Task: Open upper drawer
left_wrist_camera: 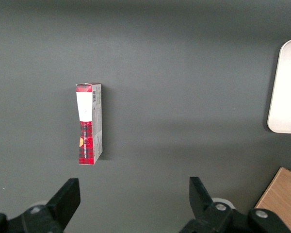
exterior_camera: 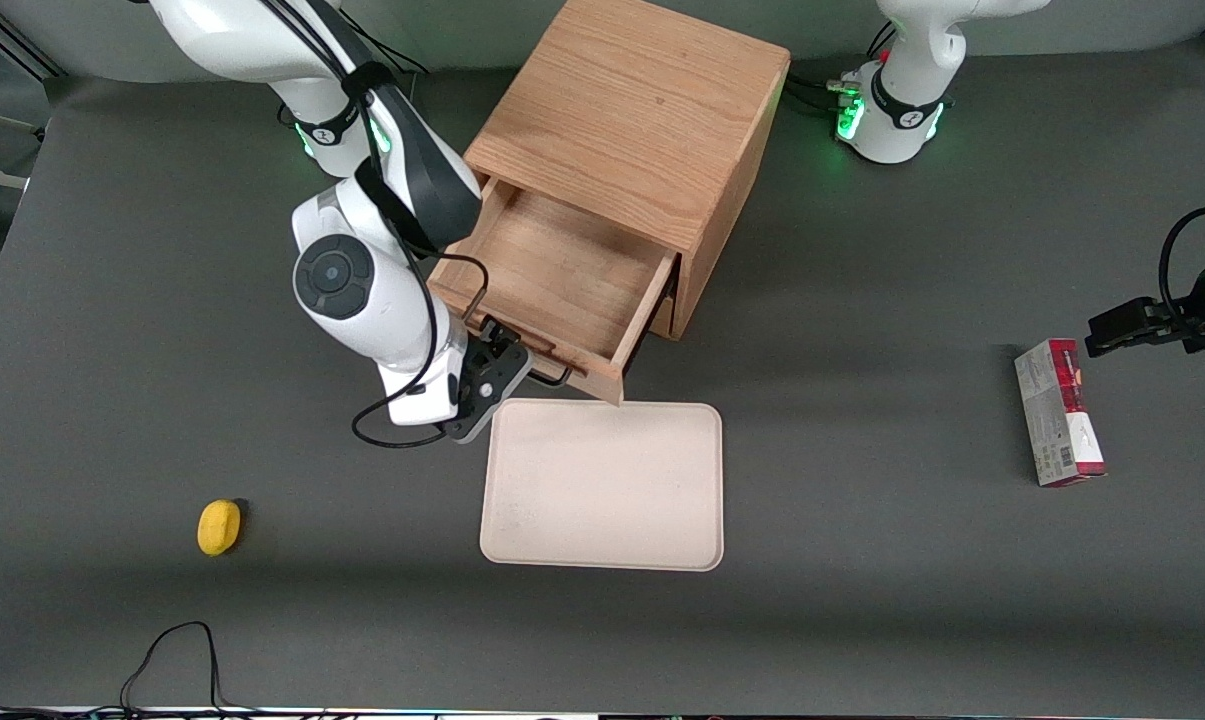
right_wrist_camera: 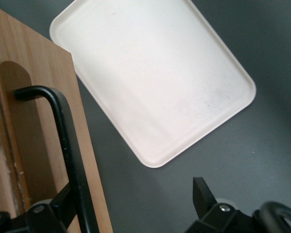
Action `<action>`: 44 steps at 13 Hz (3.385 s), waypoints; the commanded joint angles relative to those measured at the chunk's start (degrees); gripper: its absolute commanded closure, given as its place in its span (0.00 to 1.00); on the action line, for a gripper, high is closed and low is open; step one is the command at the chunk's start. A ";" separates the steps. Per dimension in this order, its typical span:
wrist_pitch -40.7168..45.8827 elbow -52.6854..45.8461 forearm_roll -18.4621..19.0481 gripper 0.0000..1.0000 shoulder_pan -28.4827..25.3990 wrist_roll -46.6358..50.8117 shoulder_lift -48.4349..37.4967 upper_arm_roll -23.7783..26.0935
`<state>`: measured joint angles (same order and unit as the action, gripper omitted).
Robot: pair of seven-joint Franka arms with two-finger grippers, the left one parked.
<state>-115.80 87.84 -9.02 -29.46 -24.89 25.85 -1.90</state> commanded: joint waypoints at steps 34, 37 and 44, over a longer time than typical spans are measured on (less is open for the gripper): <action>23.61 -7.81 3.57 0.00 14.48 12.65 -15.80 -14.58; 20.97 -0.94 5.49 0.00 23.55 15.65 -21.09 -6.47; 21.23 2.25 9.45 0.00 28.93 21.90 -23.48 -1.88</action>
<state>-93.60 88.21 -1.46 -0.98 -5.35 3.79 -5.03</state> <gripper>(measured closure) 0.000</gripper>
